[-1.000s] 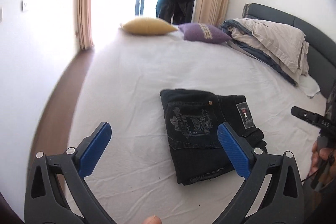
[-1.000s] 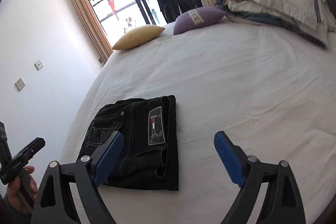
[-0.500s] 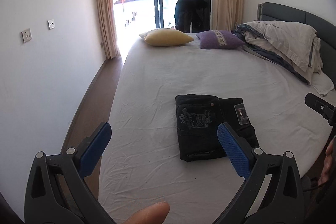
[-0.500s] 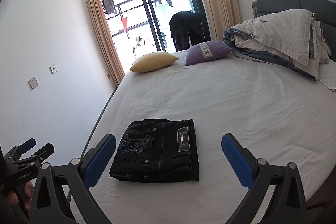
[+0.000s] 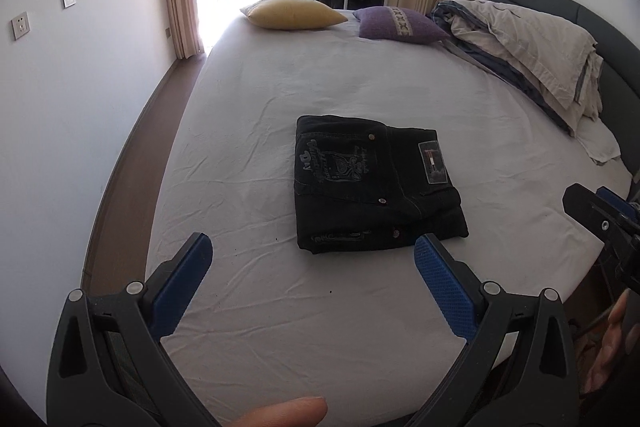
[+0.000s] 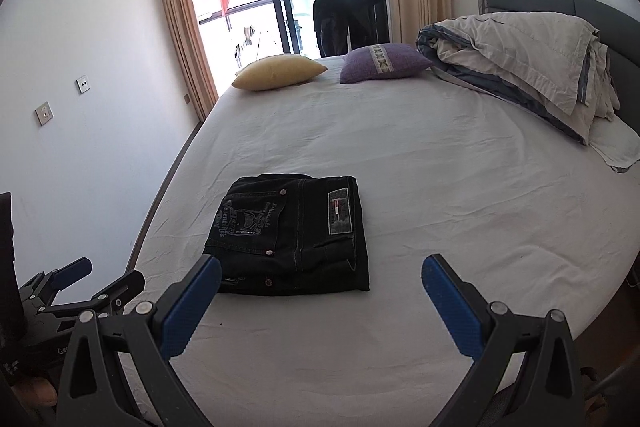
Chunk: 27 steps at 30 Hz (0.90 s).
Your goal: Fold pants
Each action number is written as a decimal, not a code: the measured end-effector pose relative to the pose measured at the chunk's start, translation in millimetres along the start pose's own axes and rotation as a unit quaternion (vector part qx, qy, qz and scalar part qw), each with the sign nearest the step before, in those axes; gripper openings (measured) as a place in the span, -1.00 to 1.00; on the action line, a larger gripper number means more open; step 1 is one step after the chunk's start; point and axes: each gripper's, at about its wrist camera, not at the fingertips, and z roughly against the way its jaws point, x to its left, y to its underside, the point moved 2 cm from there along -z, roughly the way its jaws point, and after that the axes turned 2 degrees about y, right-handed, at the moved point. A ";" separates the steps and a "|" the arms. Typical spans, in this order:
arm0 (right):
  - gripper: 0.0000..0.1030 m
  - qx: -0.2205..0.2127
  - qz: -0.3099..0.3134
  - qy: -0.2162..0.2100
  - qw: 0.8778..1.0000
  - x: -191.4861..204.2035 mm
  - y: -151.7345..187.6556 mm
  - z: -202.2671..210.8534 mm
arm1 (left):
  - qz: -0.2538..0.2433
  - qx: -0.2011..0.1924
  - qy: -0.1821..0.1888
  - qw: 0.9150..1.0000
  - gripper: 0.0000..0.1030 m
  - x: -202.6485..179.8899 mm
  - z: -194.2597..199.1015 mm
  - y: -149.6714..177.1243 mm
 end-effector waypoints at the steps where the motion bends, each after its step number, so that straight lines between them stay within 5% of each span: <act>1: 1.00 0.001 0.001 0.001 1.000 1.1 0.6 -0.8 | 0.001 0.002 0.000 1.000 1.00 1.3 -3.0 -1.1; 27: 1.00 0.020 0.012 -0.002 1.000 13.3 9.6 -11.3 | 0.006 0.022 -0.003 1.000 1.00 5.7 -18.7 0.7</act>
